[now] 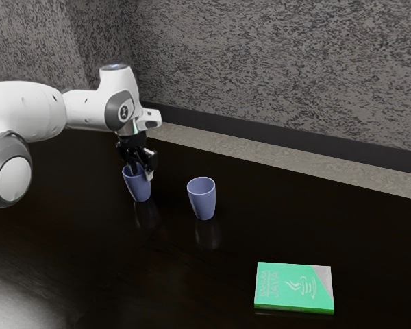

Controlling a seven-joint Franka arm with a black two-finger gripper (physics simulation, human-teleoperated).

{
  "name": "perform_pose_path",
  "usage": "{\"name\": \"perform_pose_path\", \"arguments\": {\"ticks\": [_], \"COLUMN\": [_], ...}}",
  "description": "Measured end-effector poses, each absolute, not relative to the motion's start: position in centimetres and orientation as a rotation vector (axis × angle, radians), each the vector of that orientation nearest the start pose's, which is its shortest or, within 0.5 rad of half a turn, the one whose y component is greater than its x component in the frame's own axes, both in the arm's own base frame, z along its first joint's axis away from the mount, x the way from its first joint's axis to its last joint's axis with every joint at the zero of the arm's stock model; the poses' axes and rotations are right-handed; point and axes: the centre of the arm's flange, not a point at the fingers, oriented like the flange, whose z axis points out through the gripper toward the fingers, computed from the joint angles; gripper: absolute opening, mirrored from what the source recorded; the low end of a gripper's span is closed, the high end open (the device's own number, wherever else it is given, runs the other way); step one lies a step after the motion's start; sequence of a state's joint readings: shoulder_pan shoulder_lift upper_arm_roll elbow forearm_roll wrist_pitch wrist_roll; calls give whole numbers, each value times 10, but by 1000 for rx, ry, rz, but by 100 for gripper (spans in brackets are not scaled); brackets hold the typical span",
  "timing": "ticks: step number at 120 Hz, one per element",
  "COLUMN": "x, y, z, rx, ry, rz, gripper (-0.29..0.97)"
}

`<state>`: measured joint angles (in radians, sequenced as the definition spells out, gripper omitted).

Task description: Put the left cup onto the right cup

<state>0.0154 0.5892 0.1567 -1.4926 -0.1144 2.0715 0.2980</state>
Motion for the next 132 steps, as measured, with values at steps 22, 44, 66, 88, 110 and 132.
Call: {"name": "perform_pose_path", "arguments": {"ticks": [22,44,66,88,110,132], "x": [705,707,708,708,708,708], "y": [101,104,103,103,102,98], "z": [318,313,314,315,315,323], "rx": [-3152,-3153,-3155,-3157,-3157,-3155], "ry": [168,177,184,186,189,196], "rz": [10,13,9,7,3,-2], "gripper": [35,27,13,0,-7,-9]}}
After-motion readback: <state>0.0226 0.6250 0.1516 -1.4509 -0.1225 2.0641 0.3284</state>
